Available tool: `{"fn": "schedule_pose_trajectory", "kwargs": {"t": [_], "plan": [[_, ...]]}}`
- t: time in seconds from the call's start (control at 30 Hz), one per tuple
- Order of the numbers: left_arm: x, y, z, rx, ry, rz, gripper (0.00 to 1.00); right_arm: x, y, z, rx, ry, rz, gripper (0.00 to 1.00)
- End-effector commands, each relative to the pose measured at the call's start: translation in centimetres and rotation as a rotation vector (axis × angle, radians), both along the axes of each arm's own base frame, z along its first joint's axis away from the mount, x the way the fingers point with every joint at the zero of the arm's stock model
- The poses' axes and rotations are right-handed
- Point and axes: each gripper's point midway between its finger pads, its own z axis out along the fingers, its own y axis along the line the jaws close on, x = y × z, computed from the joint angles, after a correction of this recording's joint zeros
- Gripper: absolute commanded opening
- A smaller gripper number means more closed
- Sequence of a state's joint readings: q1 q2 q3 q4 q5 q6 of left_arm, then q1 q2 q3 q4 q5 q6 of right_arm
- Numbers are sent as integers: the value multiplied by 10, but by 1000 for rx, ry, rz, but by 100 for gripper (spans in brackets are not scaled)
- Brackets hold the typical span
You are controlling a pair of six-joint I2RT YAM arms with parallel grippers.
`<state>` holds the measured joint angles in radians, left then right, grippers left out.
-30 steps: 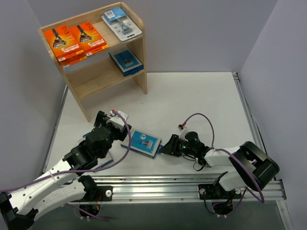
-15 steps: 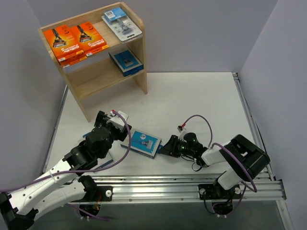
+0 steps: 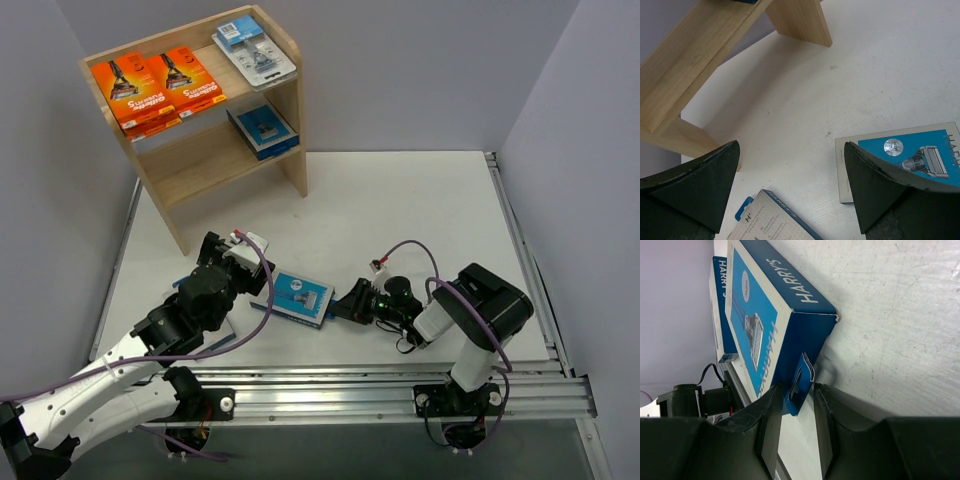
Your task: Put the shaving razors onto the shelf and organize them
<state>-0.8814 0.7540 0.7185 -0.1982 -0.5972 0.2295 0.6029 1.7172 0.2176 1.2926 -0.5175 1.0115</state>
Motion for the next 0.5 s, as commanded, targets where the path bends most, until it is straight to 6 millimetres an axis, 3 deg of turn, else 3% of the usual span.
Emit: {"fn": "schedule_pose_trajectory", "kwargs": {"t": [0.0,0.3,0.47], "plan": [[3,-3,13,-36,-29,-3,94,0,-8,-17,-35,29,-24,27],[3,-4,11,-30,-25,-4,95,13,-2,-4,-3,-11,-22,25],[3,-3,13,-35,-29,-4,94,20,8,3,11,-31,21,0]]}}
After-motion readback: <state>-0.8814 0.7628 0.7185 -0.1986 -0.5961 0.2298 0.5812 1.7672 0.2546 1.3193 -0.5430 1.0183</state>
